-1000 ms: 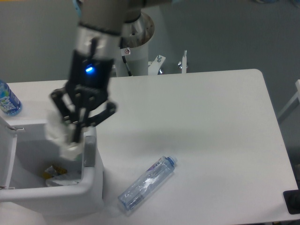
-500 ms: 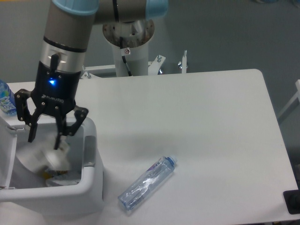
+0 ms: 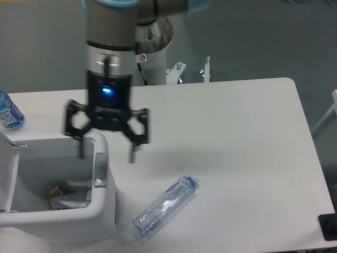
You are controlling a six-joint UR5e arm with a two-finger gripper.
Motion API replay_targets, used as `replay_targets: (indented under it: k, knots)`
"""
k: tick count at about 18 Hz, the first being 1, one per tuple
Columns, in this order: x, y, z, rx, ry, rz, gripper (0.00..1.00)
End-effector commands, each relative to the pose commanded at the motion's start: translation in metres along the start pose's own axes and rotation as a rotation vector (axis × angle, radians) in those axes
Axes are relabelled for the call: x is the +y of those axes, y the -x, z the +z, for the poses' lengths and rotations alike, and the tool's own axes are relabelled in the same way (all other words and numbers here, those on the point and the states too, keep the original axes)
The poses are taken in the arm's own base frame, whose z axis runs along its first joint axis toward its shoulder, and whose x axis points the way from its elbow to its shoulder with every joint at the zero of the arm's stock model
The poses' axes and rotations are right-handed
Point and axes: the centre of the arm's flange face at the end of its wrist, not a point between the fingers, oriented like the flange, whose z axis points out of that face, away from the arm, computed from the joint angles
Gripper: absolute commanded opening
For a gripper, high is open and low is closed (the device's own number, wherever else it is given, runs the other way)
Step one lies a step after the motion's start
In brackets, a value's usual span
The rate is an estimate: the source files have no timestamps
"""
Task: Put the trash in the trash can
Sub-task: 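Move the open gripper down to the clear plastic bottle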
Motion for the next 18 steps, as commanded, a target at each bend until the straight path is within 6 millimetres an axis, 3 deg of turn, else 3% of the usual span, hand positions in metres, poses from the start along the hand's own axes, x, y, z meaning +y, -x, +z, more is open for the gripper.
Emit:
replay_targets:
  k: [3,6,8,10,13,15,18]
  knots:
    - [0.014,0.049,0.018,-0.046,0.006,-0.042,1.0]
    - [0.047,0.06,0.047,-0.093,0.11,0.083,1.0]
    - [0.066,0.063,0.064,-0.101,0.182,0.204,1.0]
    - [0.087,0.067,0.114,-0.046,0.271,0.366,1.0]
    - [0.101,0.059,0.14,0.038,0.308,0.545,1.0]
    - [0.117,0.057,0.167,0.094,0.347,0.65,1.0]
    - [0.123,0.05,0.198,0.133,0.364,0.685,1.0]
